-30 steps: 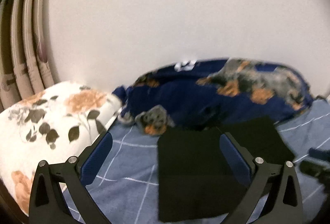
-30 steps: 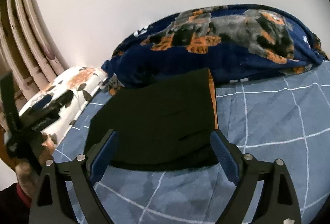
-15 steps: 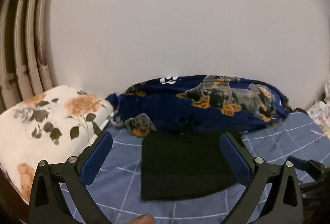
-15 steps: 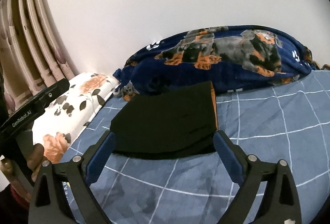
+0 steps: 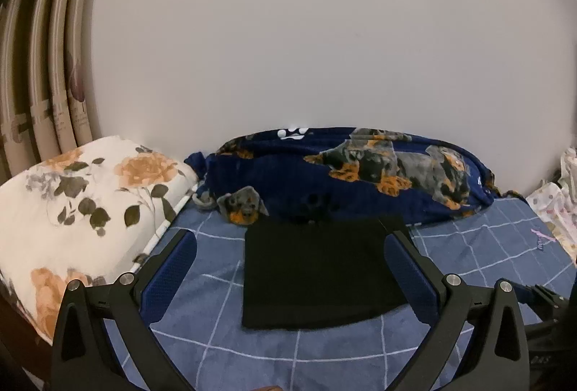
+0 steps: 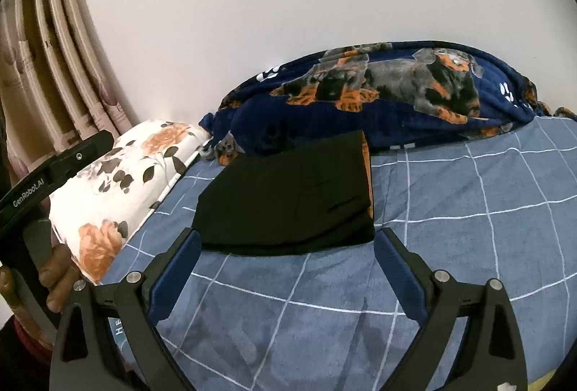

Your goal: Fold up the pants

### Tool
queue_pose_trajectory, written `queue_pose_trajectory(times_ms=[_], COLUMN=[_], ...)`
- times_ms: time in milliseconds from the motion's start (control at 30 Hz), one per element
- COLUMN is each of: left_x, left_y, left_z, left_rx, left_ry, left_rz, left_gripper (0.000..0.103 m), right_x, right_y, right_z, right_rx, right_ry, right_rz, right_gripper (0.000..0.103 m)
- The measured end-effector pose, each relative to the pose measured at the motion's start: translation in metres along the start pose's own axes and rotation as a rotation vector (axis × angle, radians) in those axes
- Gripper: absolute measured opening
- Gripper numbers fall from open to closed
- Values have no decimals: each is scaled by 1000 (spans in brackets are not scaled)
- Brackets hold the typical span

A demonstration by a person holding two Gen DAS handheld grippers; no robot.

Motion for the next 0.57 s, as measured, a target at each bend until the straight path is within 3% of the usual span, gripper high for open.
queue_pose_trajectory(times_ms=[567], left_x=[-21], left_y=[0], left_z=[6], left_rx=[-29], left_ry=[-89], left_rz=[-13], left_gripper=[103], right_x=[-6], right_y=[-16], right_z=[-7], right_rx=[-24], right_ry=[-7], right_rz=[-44], right_gripper=[98])
Point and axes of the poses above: each gripper's, at about its wrist camera, not at the fingertips, and z roughly the way its jaws point, y to its right, x to its top, the point moved 2 cm from there along z, roughly the way its jaws point, and after that the axes turned 4 degrees about -y, right-handed, at the moved point
